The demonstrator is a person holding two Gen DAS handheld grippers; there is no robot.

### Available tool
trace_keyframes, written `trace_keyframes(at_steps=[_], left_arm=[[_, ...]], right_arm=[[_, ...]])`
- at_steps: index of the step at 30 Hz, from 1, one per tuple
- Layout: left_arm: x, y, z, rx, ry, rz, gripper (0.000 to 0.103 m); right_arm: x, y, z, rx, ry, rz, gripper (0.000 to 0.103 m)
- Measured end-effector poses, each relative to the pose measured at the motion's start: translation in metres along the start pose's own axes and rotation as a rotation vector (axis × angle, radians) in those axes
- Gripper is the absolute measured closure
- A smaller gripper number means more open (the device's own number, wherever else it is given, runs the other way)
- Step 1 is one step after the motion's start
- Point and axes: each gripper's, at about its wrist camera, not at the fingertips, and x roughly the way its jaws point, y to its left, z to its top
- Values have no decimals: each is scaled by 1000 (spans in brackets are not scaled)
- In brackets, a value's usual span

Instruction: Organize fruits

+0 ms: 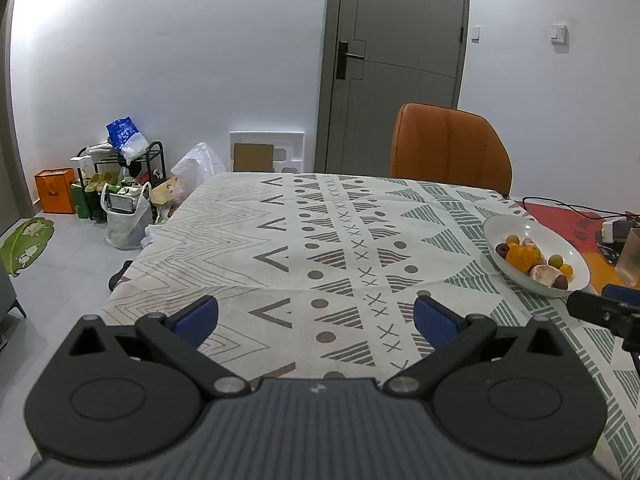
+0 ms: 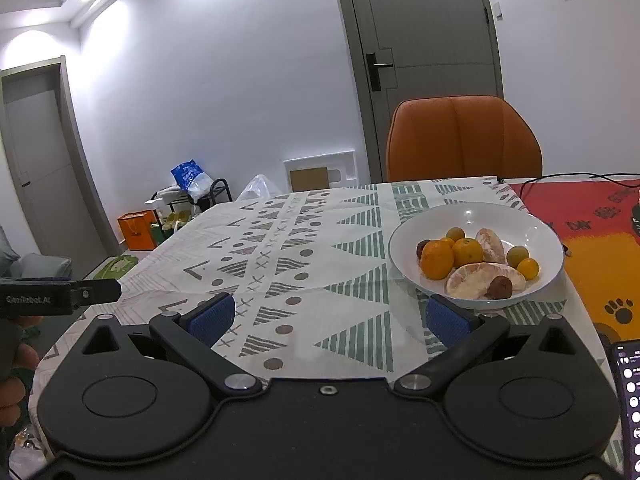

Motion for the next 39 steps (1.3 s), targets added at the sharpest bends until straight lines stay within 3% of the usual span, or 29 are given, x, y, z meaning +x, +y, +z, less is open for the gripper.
trace_keyframes(at_steps=[39], left_arm=[[-1,-3,0,-5,3,-15,0]], right_arm=[[0,-3,1,3,-3,-5,0]])
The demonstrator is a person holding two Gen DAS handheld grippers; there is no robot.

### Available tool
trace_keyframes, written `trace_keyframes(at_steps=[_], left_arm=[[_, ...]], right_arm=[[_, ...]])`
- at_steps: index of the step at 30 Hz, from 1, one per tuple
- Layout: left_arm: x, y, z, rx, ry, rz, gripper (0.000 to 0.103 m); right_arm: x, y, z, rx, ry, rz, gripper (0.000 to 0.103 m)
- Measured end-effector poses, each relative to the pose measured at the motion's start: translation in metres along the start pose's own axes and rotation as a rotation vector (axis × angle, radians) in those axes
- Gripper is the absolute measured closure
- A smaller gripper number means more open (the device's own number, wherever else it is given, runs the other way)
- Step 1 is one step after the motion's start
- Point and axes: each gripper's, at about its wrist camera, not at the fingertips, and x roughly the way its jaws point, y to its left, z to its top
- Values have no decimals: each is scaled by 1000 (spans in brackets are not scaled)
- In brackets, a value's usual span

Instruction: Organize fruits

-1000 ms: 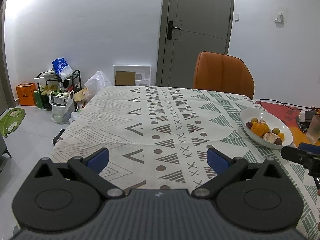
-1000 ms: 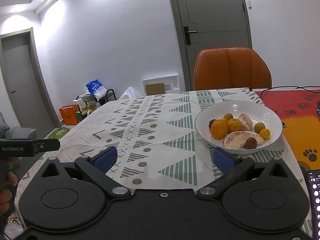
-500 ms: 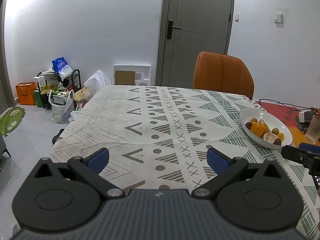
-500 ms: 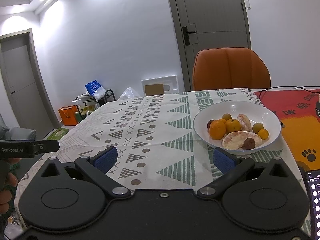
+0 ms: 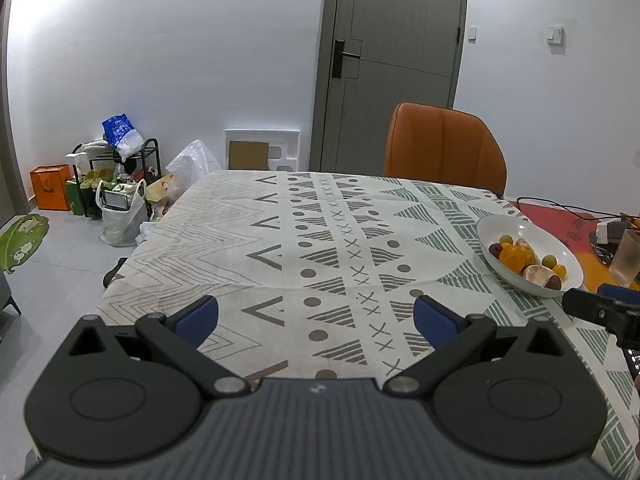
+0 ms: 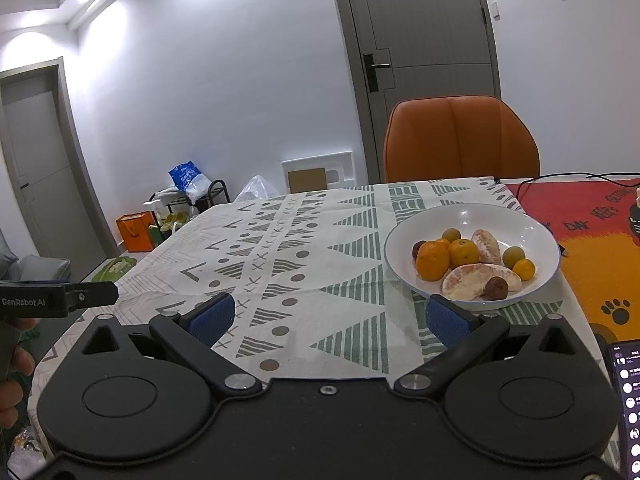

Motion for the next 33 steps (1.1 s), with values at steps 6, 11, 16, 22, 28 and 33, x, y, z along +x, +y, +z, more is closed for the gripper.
trace_keyframes(at_steps=[6,11,16,22,28,33], left_arm=[[0,0,0,0,-1,0,0],[0,0,0,0,-1,0,0],[0,0,1,1,0,-1,0],[1,0,1,-1,-1,0,0],[0,1,1,-1,-5,1,0],[0,1,0,-7,1,-4,0]], right_arm=[[0,0,1,-2,-2,0,0],[-1,2,2,-5,-3,0,0],[-1,2,2,-4,-3,0,0],[-1,3,1,-6,-3,0,0],[-1,4,2,-8,-2,1,0],[-1,4,2,-7,-1,0,0]])
